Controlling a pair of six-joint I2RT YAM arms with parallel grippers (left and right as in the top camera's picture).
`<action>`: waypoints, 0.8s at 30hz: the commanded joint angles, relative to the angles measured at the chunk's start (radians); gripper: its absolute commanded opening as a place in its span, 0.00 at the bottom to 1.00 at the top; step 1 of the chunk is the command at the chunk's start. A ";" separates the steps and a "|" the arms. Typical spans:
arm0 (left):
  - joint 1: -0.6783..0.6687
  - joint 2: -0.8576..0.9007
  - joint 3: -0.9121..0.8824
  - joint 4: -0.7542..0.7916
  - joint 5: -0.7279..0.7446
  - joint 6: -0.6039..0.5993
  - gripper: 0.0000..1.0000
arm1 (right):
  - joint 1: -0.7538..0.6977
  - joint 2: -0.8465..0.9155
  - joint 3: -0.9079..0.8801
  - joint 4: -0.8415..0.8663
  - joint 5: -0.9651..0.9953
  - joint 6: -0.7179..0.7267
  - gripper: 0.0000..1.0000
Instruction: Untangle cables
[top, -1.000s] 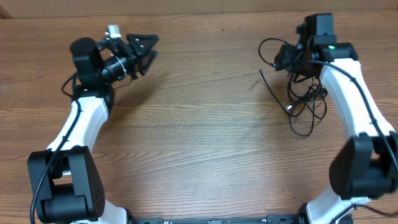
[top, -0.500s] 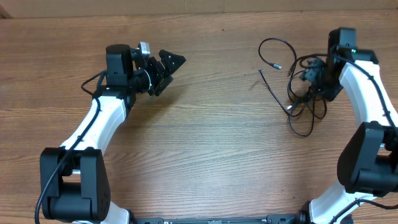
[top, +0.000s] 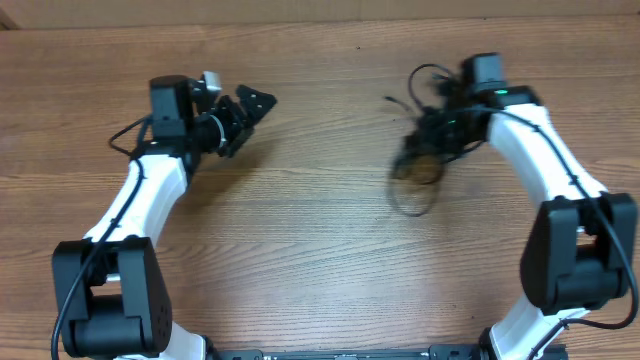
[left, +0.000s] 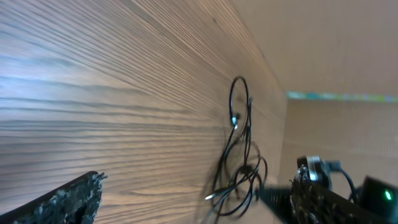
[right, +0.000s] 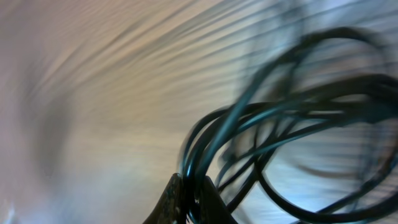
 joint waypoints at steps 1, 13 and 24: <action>0.047 -0.052 0.010 -0.011 0.030 0.049 0.97 | 0.145 -0.003 0.016 -0.029 -0.302 -0.107 0.04; 0.119 -0.064 0.010 -0.123 0.082 0.134 1.00 | 0.347 -0.076 0.190 -0.244 0.159 -0.140 0.04; -0.024 -0.064 0.010 -0.321 0.007 0.037 0.95 | 0.233 -0.076 0.188 -0.189 0.502 -0.006 0.68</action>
